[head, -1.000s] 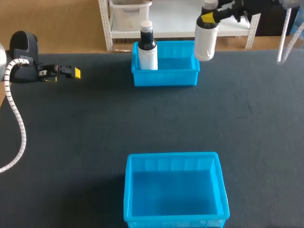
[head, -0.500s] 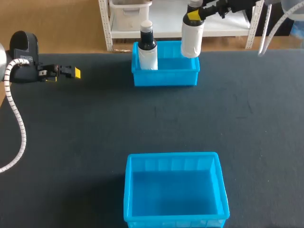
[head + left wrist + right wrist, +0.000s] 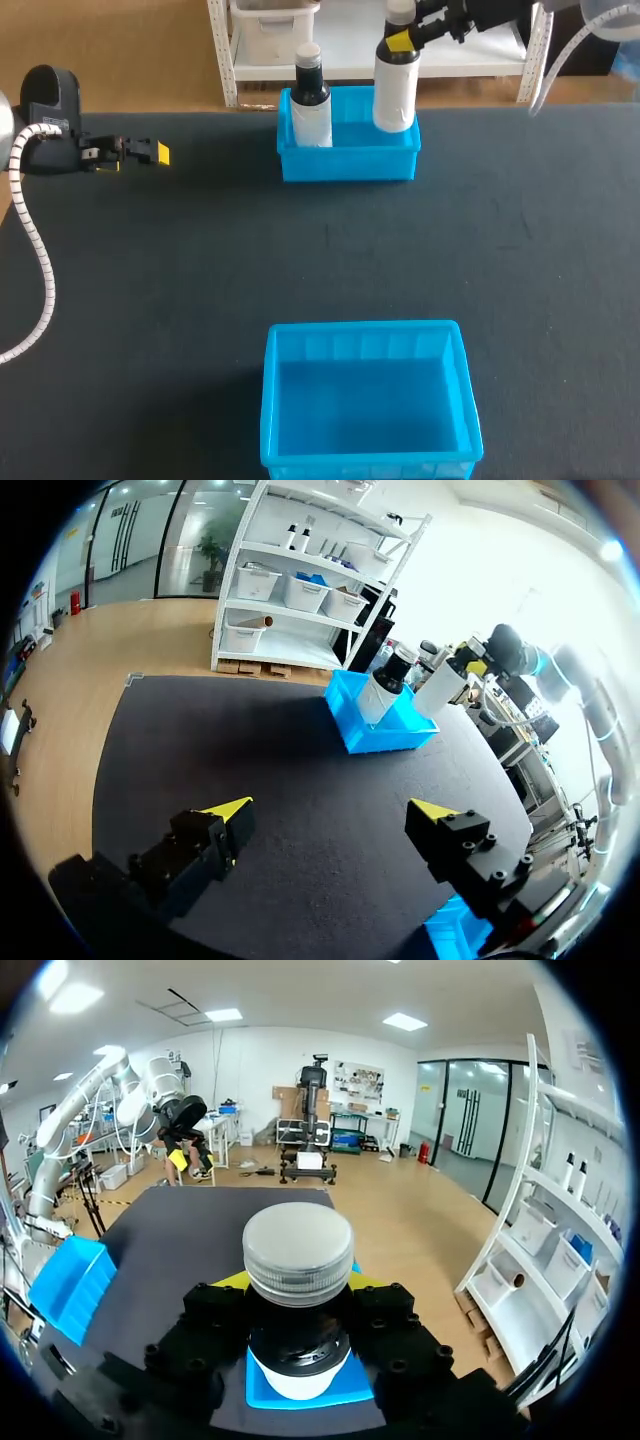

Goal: Pick up the bottle, and place it in the far bin if it is heavy, or in the near bin if it is light.

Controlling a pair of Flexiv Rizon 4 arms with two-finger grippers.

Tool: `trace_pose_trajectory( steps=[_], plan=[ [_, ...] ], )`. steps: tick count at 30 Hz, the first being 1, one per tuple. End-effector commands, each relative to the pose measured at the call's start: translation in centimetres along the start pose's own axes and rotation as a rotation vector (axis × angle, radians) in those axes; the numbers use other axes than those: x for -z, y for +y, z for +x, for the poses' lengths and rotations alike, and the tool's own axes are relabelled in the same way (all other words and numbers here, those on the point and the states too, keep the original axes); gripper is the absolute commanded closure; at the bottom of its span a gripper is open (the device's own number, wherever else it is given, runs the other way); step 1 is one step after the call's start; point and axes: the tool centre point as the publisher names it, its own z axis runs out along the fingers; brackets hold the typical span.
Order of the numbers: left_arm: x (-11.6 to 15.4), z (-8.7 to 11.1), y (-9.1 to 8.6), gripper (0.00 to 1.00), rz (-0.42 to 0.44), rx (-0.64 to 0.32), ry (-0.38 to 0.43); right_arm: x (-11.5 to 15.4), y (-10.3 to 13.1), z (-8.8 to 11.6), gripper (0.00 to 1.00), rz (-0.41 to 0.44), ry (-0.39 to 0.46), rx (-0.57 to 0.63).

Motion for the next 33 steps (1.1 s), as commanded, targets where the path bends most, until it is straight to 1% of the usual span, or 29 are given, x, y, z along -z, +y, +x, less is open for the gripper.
trace_pose_trajectory(
  steps=[1,18,33],
  plan=[
    [0.0,0.0,0.0,0.00,0.000,0.000,0.000,-0.3,-0.2,0.3,1.00,-0.011,-0.010,-0.007],
    [0.0,0.0,0.0,0.00,0.000,0.000,0.000,-1.7,0.1,1.7,1.00,-0.035,-0.008,-0.037],
    [0.0,0.0,0.0,0.00,0.000,0.000,0.000,-3.0,-0.7,3.0,1.00,-0.040,0.001,-0.055]
  ],
)
